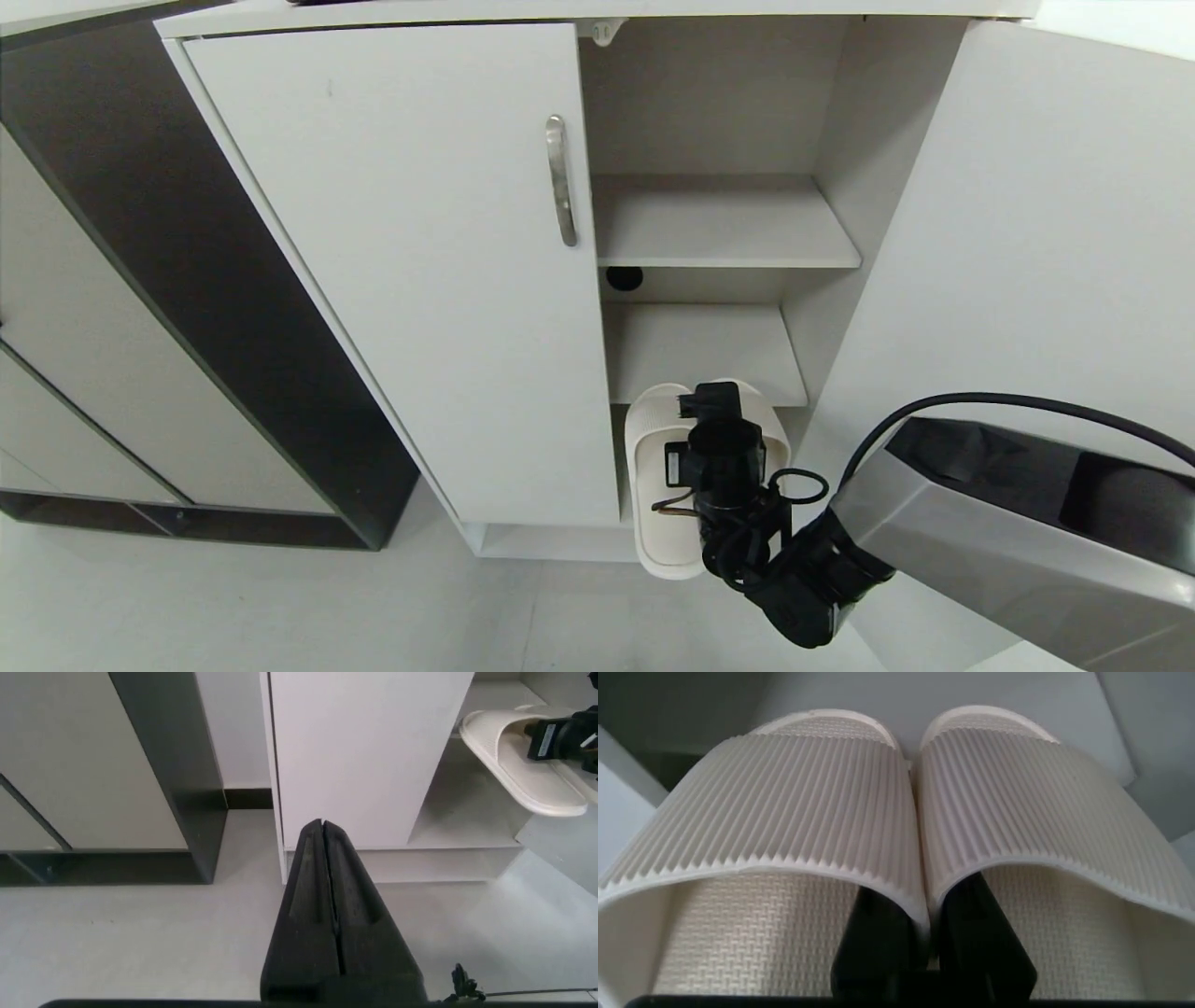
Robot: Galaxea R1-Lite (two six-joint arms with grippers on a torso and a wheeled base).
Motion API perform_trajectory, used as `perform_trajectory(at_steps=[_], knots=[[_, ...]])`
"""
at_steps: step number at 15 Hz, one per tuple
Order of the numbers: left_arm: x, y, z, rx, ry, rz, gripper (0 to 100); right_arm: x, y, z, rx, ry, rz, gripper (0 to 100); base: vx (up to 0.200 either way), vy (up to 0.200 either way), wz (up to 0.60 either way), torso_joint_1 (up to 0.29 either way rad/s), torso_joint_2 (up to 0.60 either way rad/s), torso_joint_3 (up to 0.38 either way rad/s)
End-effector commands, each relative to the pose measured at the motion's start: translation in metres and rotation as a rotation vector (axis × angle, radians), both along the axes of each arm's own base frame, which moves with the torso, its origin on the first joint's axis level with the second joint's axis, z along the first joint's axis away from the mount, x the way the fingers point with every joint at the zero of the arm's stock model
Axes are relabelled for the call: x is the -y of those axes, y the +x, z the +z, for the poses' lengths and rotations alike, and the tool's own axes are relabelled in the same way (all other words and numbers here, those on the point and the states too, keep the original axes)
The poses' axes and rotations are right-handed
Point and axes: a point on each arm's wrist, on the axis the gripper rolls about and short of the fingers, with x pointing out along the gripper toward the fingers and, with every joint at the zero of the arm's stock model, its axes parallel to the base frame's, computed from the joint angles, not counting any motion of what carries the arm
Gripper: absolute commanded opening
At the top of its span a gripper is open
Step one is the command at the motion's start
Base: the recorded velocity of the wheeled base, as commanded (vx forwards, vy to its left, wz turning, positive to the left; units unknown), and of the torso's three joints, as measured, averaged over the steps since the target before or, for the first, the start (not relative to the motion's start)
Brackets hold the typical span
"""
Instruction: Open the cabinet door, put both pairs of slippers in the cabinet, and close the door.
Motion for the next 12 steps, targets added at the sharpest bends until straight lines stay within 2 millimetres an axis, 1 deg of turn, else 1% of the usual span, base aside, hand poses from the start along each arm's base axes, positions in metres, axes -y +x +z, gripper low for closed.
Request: perform_trajectory(at_steps=[1,2,9,12], knots=[[0.000,0.000,0.000,0.000,0.000,0.001,0,0.001,-0.001,0.006,0.016,0.004,0.001,0,0.000,0.000,0.00,0.000,0.00,0.000],[0.000,0.000,0.000,-0.002,0.000,0.001,0,0.001,-0.001,0.010,0.036,0.008,0.001,0,0.000,0.000,0.00,0.000,0.00,0.000],[0.000,0.000,0.000,-0.002,0.000,0.001,0,0.004,0.000,0.007,0.052,-0.013,-0.015,0,0.200,0.000,0.00,0.002,0.00,-0.004],[0.000,0.000,0.000,0.000,-0.002,0.001,0,0.005,0.003,-0.002,0.038,-0.027,-0.025,0,0.200,0.000,0.00,0.002,0.01,0.005]])
